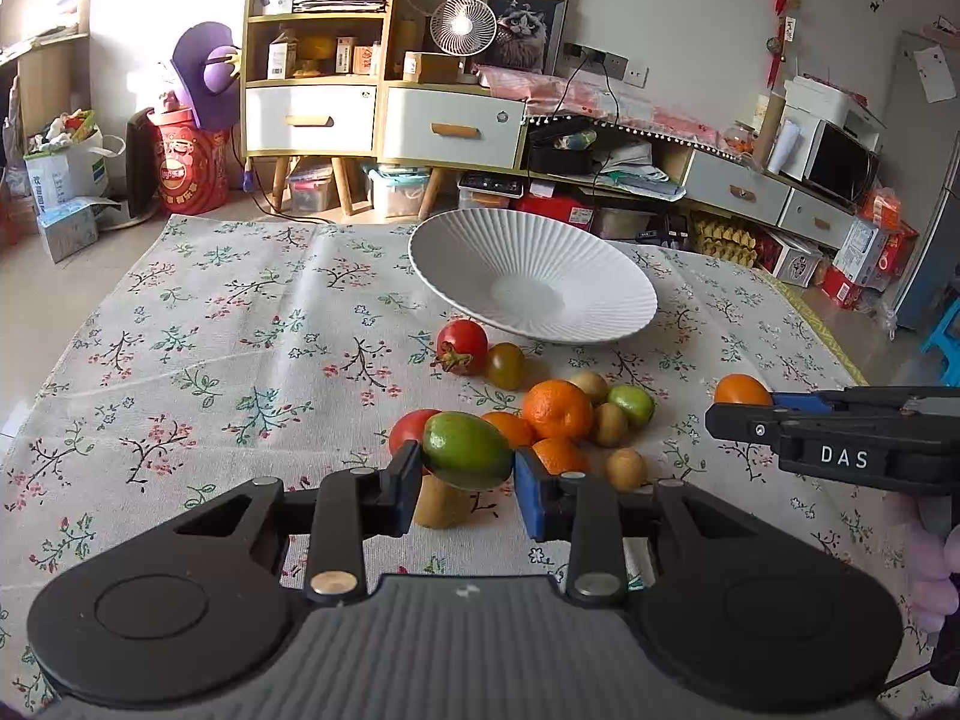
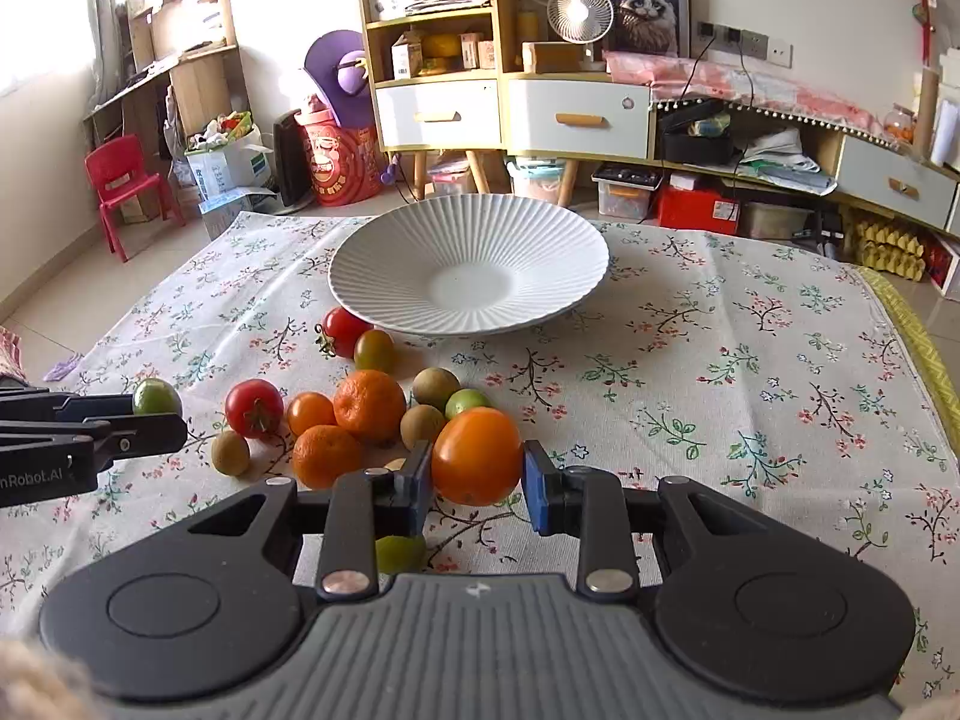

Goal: Organize fruits
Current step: 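Carry the green lime and orange tomato in both grippers over the white bowl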

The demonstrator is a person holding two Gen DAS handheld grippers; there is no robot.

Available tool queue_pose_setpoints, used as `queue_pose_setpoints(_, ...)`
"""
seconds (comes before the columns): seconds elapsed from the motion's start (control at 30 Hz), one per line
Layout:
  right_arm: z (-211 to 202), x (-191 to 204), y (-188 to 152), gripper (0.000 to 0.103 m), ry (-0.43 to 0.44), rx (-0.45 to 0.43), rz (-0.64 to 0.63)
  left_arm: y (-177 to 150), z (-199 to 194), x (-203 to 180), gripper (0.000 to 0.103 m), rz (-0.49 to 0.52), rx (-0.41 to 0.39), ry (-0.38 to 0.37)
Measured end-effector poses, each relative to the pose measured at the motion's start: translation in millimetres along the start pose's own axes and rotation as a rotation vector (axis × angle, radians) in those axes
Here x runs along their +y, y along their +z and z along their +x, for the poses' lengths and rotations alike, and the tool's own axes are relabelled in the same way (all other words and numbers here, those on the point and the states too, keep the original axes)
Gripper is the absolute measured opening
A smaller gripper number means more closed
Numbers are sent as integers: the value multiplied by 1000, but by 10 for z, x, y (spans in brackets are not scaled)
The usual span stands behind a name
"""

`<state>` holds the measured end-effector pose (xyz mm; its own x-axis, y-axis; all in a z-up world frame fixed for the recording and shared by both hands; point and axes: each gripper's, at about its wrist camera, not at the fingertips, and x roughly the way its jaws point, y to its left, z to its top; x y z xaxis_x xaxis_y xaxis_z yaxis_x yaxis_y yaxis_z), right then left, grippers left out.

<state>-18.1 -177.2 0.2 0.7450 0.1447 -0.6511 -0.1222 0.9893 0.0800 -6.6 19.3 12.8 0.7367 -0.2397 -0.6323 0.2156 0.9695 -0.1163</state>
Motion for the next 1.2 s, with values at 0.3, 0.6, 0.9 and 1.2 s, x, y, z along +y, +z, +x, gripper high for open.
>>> queue_pose_setpoints(0.3,151,-73,299,28,27,-24,18,362,238,-142,28,46,-3,-54)
queue_pose_setpoints(0.6,525,-266,630,28,131,-26,76,585,675,-191,28,80,7,-87)
queue_pose_setpoints(0.9,899,-394,756,28,191,-7,94,723,1109,-278,28,151,4,-108)
queue_pose_setpoints(1.2,1114,-403,866,28,215,13,82,732,1399,-283,28,154,29,-101)
